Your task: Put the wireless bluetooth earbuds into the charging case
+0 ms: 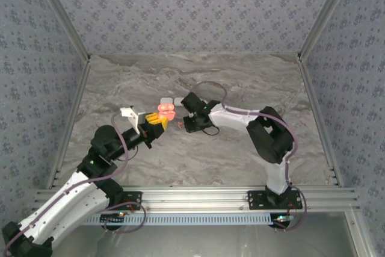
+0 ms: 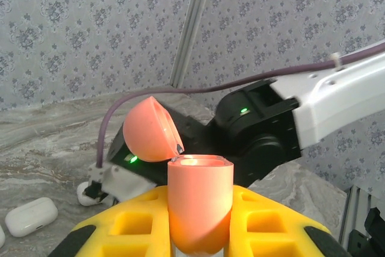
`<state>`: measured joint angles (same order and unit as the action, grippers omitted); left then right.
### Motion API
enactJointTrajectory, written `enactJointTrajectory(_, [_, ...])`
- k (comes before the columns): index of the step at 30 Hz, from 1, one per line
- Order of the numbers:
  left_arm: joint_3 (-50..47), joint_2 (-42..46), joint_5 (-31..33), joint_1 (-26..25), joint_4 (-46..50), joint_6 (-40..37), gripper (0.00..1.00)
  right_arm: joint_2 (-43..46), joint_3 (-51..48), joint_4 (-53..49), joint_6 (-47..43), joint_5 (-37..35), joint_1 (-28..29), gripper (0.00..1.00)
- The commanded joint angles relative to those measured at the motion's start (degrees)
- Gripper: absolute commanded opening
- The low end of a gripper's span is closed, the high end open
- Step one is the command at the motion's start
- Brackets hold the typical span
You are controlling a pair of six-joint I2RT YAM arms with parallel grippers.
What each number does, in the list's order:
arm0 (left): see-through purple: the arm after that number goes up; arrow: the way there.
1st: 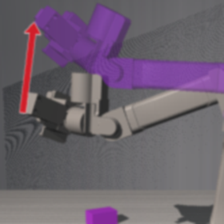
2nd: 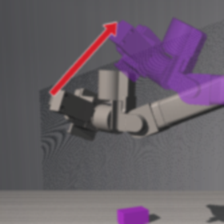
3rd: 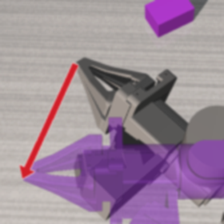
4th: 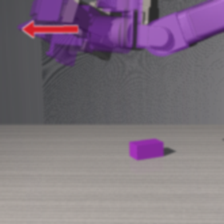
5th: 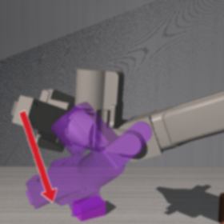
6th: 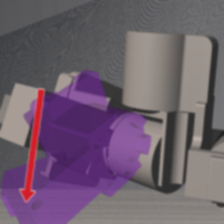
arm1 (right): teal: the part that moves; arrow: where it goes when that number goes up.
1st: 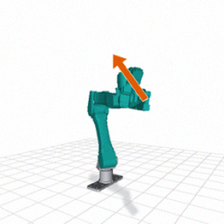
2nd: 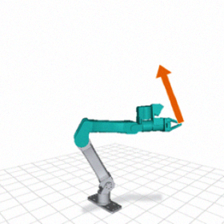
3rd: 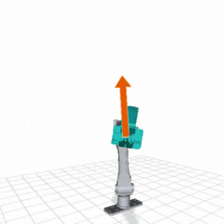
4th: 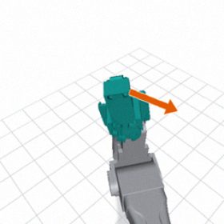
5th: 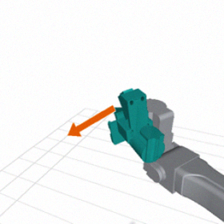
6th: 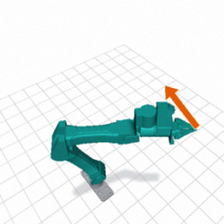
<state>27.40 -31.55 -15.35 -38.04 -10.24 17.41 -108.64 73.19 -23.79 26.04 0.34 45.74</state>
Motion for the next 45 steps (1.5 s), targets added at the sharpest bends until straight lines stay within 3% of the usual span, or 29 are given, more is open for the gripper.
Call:
enactJointTrajectory(1, [0.6, 0.2, -0.4, -0.4, -1.8, 0.1, 0.00, 9.8, -2.5, 1.0, -4.2, -2.1, -1.3, 0.23])
enactJointTrajectory(12, [1.0, -5.7, -10.4, -0.5, -9.9, 2.0, 0.00, 39.3, -7.5, -0.8, -24.6, 5.4, -3.9, 0.22])
enactJointTrajectory(17, [2.3, -9.4, -14.7, -0.5, -13.3, 3.5, 0.00, 46.2, -5.5, 0.1, -30.0, 7.9, -1.6, 0.22])
enactJointTrajectory(27, [4.9, -11.5, -18.3, -1.2, -12.4, 3.4, 0.00, 44.9, -0.3, 0.0, -38.8, 3.7, 7.2, 0.23])
enactJointTrajectory(45, [5.4, -11.2, -18.2, -1.3, -11.6, 2.7, 0.00, 41.0, -0.4, -1.6, -39.6, 3.1, 9.1, 0.23])
